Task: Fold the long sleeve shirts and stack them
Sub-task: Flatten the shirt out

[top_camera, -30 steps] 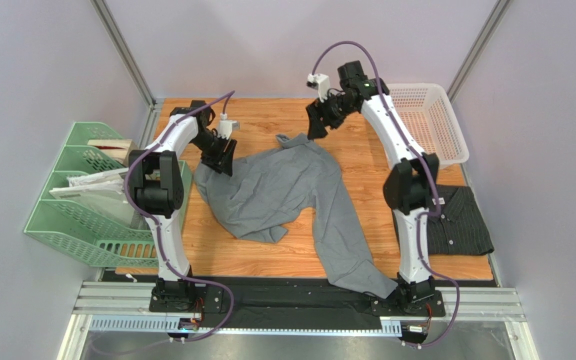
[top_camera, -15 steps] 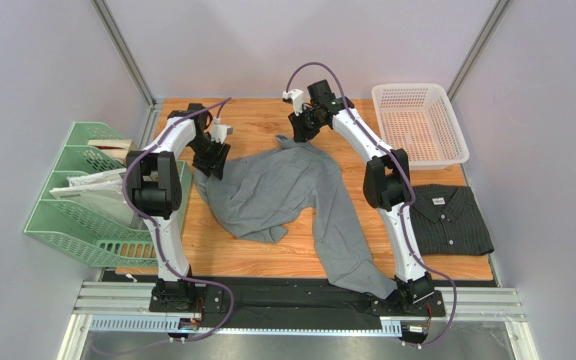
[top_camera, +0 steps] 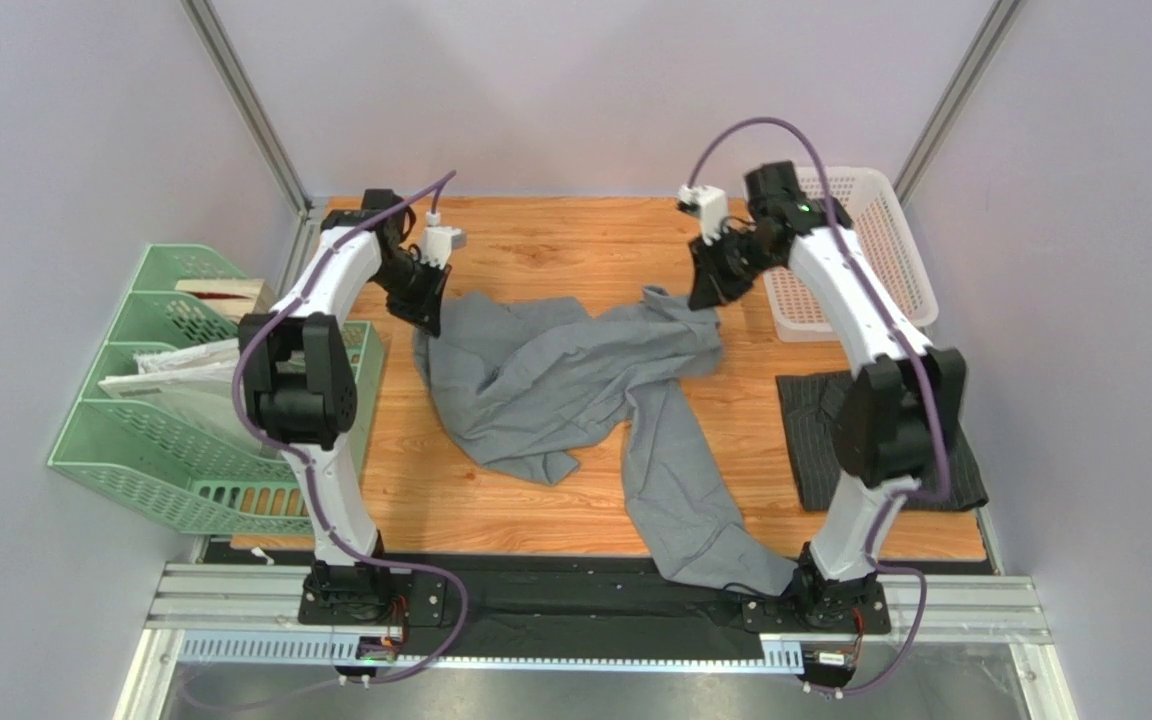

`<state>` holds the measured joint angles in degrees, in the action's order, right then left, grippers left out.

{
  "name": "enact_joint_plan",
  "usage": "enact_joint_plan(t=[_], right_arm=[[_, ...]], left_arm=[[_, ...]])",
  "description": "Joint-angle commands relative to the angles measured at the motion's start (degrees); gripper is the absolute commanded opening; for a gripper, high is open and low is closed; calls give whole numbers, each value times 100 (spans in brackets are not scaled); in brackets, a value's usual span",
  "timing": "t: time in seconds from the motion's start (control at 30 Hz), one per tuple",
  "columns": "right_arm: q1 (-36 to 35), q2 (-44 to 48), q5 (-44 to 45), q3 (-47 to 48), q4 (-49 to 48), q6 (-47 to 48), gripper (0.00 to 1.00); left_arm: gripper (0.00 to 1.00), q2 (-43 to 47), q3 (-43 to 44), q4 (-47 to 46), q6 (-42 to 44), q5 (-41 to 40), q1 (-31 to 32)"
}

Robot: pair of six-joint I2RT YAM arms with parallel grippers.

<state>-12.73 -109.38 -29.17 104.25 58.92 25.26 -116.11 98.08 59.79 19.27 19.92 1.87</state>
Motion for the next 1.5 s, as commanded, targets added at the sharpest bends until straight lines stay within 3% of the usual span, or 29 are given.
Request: enact_joint_plan(t=[0.0, 0.07, 0.17, 0.2, 0.27, 0.3, 0.37, 0.4, 0.47, 0.5, 0.67, 0.73, 0.9, 1.13, 1.27, 1.47], right_arm=[[131, 1189, -353, -2210, 1411, 1050, 0], [131, 1541, -248, -3447, 1544, 1515, 0], [139, 1982, 173, -4182, 1684, 1911, 9], [148, 2008, 227, -4176, 1806, 2000, 27], [288, 1956, 219, -3949, 2307, 2210, 50], [376, 1834, 175, -3486, 2448, 2229, 67], [630, 1614, -96, -2878, 2625, 2081, 73], [692, 1483, -246, -2109, 2686, 2054, 74], [763, 938, -649, -1358, 2722, 1826, 74], [746, 745, -756, -771, 2643, 1425, 74], [465, -732, -915, 455, 1844, 270, 72], [246, -1005, -749, 657, 1378, -46, 71], [-124, -1805, -643, 948, 1061, -205, 70], [-405, -1964, -336, 404, 876, -74, 65], [-485, -1955, -125, 26, 525, -239, 51], [-485, -2061, 157, 52, 489, -249, 12]], left_arm=[[0, 1397, -691, 506, 998, 820, 41], [0, 1800, -1535, 648, 1725, 882, 129], [0, 2215, -2590, 937, 2771, 602, 454], [0, 2294, -2810, 1069, 3002, 496, 542], [1, 2514, -3224, 1157, 3406, 337, 674], [17, 2567, -3243, 1219, 3426, 311, 648], [34, 2638, -2998, 1342, 3409, 538, 552], [46, 2620, -2614, 1455, 3356, 669, 456], [50, 2454, -2085, 1501, 2979, 1144, 393], [58, 2375, -1604, 1187, 2690, 1232, 402], [61, 1216, -213, -168, 782, 838, 630], [62, 542, 499, -336, 196, 567, 727], [63, -734, 1747, -170, -160, 32, 999], [63, -1607, 2303, 7, -335, -717, 1263], [64, -1818, 2531, -38, -415, -946, 1298], [62, -2107, 2715, -11, -415, -929, 1316]])
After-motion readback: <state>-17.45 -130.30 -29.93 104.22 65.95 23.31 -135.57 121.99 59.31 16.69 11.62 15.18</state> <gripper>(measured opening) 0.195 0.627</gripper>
